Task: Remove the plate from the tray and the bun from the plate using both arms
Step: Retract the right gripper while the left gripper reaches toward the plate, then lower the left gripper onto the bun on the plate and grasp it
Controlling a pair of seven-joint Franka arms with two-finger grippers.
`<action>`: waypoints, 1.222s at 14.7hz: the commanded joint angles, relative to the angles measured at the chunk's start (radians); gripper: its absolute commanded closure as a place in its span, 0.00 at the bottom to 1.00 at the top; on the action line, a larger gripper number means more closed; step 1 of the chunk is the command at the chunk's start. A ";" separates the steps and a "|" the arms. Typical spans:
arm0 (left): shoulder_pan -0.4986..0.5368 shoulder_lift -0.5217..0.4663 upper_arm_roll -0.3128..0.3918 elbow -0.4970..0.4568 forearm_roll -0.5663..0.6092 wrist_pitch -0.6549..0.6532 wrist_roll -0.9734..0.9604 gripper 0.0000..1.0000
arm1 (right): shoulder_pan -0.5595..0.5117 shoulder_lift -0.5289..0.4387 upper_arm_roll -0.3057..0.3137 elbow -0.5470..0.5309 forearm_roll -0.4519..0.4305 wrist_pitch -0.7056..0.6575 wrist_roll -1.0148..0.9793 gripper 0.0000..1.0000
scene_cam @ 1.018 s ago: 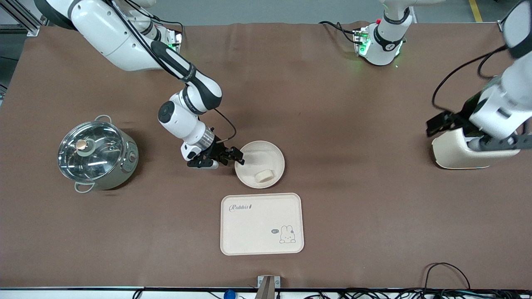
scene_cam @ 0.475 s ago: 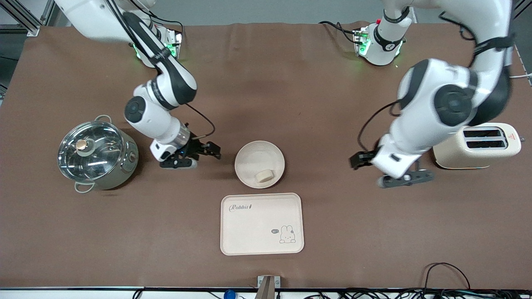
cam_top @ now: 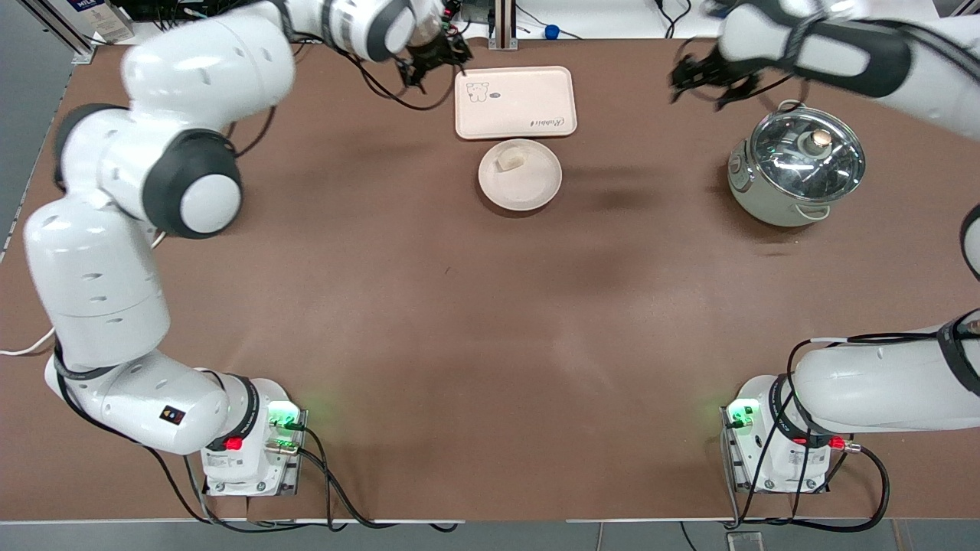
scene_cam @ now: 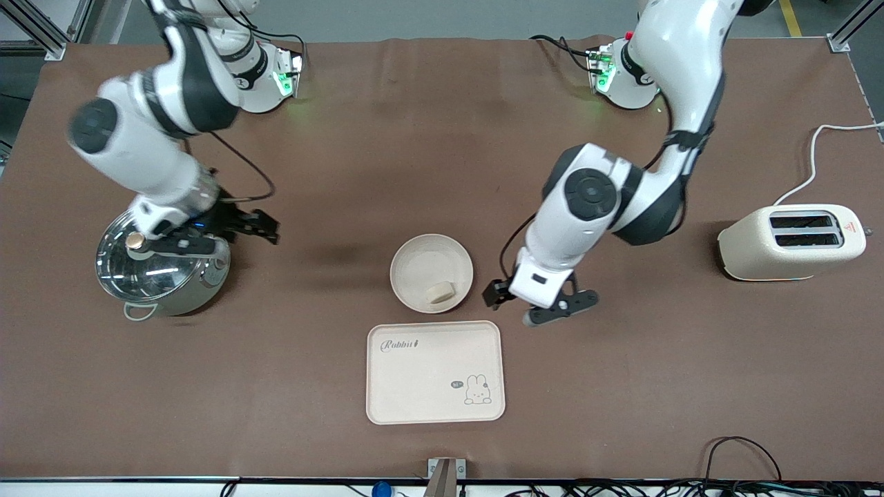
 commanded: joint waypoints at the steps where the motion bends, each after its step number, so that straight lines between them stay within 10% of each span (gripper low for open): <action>1: -0.104 0.156 0.074 0.172 0.043 0.038 -0.029 0.00 | -0.006 -0.025 -0.081 0.181 -0.024 -0.228 -0.025 0.00; 3: -0.223 0.215 0.193 0.205 0.044 0.123 -0.035 0.00 | -0.006 -0.019 -0.138 0.318 -0.063 -0.342 -0.040 0.00; 7: -0.267 0.311 0.202 0.208 0.042 0.331 -0.196 0.00 | 0.003 -0.037 -0.273 0.392 -0.102 -0.459 -0.225 0.00; 18: -0.326 0.344 0.200 0.191 0.042 0.320 -0.284 0.11 | 0.035 -0.059 -0.314 0.457 -0.114 -0.597 -0.249 0.00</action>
